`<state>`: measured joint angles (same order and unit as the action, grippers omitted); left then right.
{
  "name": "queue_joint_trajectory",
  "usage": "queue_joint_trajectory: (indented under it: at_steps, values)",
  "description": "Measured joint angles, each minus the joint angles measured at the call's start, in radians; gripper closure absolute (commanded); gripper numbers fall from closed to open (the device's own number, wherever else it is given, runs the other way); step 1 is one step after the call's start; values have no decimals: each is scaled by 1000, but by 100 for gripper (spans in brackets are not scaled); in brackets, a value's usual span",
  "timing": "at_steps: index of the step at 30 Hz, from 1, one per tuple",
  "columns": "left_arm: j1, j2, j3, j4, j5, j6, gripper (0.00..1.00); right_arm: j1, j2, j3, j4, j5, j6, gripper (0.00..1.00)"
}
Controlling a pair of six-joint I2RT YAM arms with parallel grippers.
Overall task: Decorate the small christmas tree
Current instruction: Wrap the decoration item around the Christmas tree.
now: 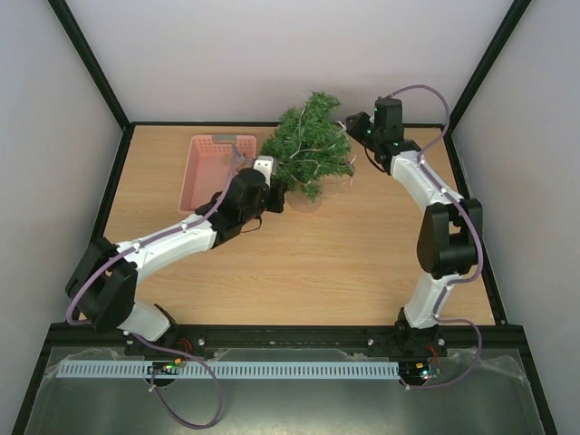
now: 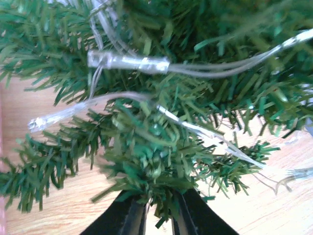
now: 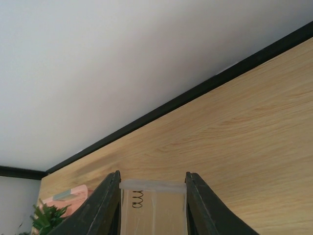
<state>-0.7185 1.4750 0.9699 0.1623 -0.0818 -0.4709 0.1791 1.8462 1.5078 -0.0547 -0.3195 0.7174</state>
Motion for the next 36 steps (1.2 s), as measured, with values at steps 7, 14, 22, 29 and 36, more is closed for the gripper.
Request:
queue_joint_trajectory:
  at_steps: [7, 14, 22, 29, 36]
  values:
    - [47, 2, 0, -17, -35, 34, 98, 0, -151, -68, -52, 98, -2, 73]
    - [91, 5, 0, -10, -32, 60, 98, 0, -238, -112, -37, 80, 41, 73]
    - [105, 23, 0, 5, -25, 71, 98, 0, -252, -151, 38, 22, 155, 73]
    - [107, 25, 0, 12, -15, 71, 98, 0, -251, -182, 117, 10, 214, 73]
    - [107, 26, 0, 12, -8, 71, 98, 0, -147, -167, 158, 5, 203, 73]
